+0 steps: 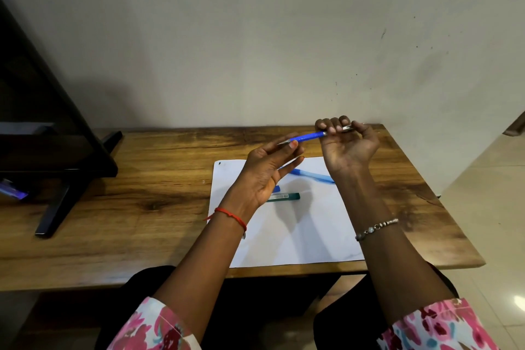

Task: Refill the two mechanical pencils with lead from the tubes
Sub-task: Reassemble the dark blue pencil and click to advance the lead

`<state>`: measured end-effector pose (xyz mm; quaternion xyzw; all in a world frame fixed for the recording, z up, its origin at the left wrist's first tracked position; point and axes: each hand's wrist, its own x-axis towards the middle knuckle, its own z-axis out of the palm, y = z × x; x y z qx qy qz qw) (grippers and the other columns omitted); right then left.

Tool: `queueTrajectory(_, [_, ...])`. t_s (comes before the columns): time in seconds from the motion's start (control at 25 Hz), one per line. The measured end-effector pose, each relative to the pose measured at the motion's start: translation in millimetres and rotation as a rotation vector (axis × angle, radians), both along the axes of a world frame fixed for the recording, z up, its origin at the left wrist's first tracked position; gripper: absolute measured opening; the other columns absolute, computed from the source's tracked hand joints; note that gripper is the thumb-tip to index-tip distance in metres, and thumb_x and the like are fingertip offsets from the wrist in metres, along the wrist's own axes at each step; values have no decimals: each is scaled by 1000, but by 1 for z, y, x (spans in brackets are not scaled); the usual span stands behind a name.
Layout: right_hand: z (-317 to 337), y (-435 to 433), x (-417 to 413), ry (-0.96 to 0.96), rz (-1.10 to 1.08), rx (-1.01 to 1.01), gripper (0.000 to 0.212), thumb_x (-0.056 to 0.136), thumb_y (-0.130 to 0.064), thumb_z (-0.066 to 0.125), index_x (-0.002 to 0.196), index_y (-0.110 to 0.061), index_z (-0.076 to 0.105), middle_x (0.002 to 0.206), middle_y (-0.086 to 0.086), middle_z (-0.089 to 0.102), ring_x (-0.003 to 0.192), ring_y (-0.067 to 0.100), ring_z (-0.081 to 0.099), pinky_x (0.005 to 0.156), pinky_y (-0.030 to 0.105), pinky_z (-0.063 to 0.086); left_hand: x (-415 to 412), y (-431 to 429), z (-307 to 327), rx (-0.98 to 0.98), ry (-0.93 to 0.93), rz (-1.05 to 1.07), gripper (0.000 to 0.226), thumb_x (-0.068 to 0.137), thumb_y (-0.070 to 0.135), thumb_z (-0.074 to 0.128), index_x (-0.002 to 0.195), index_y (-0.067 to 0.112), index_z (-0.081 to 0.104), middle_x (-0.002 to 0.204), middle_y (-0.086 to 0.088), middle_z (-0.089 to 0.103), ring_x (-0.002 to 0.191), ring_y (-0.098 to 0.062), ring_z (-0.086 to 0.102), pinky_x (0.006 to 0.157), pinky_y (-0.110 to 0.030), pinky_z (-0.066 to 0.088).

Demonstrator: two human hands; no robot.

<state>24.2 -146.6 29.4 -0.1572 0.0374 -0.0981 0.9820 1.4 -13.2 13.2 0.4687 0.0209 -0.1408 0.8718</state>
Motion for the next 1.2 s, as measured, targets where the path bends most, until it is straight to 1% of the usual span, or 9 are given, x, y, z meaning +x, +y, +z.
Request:
queueTrajectory(0.16, [-3, -10, -7, 110, 152, -386, 30, 85, -4, 39, 65, -1, 61, 64, 10, 64, 62, 24, 66, 68, 34, 58, 4, 10, 1, -36, 62, 130, 7, 85, 8, 60, 82, 7, 66, 61, -1, 69, 61, -10, 67, 67, -22, 59])
queueTrajectory(0.36, [1, -35, -24, 150, 321, -1241, 11, 85, -5, 61, 84, -7, 72, 72, 4, 69, 63, 15, 58, 60, 23, 51, 8, 20, 1, 0, 100, 161, 11, 84, 12, 62, 76, 5, 64, 55, -1, 66, 53, -9, 64, 61, -20, 58])
queueTrajectory(0.44, [1, -39, -26, 151, 367, -1593, 11, 79, -9, 71, 85, -16, 75, 69, -5, 72, 64, 10, 57, 61, 20, 49, 8, 22, 0, 44, 110, 146, 11, 84, 13, 64, 77, 4, 65, 55, -2, 66, 53, -10, 63, 60, -19, 58])
queueTrajectory(0.52, [1, -35, -27, 141, 355, -1813, 15, 74, -12, 76, 87, -18, 76, 59, -14, 69, 64, 8, 53, 58, 16, 43, 8, 21, -1, 84, 133, 136, 10, 83, 11, 64, 76, 3, 65, 54, -2, 66, 51, -9, 63, 61, -19, 58])
queueTrajectory(0.68, [-6, -32, -25, 171, 308, -1973, 18, 75, -8, 75, 93, -12, 74, 37, -14, 52, 47, 6, 42, 39, 10, 27, 10, 22, -7, 168, 198, 272, 11, 79, -3, 65, 70, 1, 60, 67, -8, 61, 58, -13, 59, 57, -12, 54])
queueTrajectory(0.76, [-11, -36, -22, 203, 306, -2046, 16, 73, -8, 77, 89, -7, 76, 54, -1, 64, 51, 7, 44, 37, 9, 27, 15, 28, -9, 179, 225, 351, 13, 77, -6, 66, 73, 2, 56, 75, -8, 53, 62, -14, 51, 52, -10, 50])
queueTrajectory(0.88, [-18, -37, -19, 269, 345, -2152, 18, 71, -4, 78, 89, -2, 76, 76, 14, 70, 54, 8, 48, 39, 4, 31, 16, 35, -4, 188, 289, 419, 29, 78, -5, 65, 104, 2, 54, 75, -3, 52, 63, -12, 49, 55, -13, 48])
queueTrajectory(1.0, [-23, -33, -18, 306, 356, -2206, 20, 69, -1, 78, 88, 0, 75, 82, 16, 72, 55, 9, 51, 44, 7, 36, 13, 35, -2, 207, 298, 435, 38, 81, -8, 60, 118, -4, 50, 76, 0, 49, 64, -10, 47, 61, -16, 44])
queueTrajectory(1.2, [-33, -31, -9, 338, 310, -2282, 18, 63, -3, 80, 81, -4, 77, 82, 16, 73, 77, 28, 67, 69, 32, 52, 12, 34, 0, 250, 313, 429, 43, 84, -8, 55, 126, -4, 48, 91, -4, 53, 79, -17, 52, 77, -24, 47])
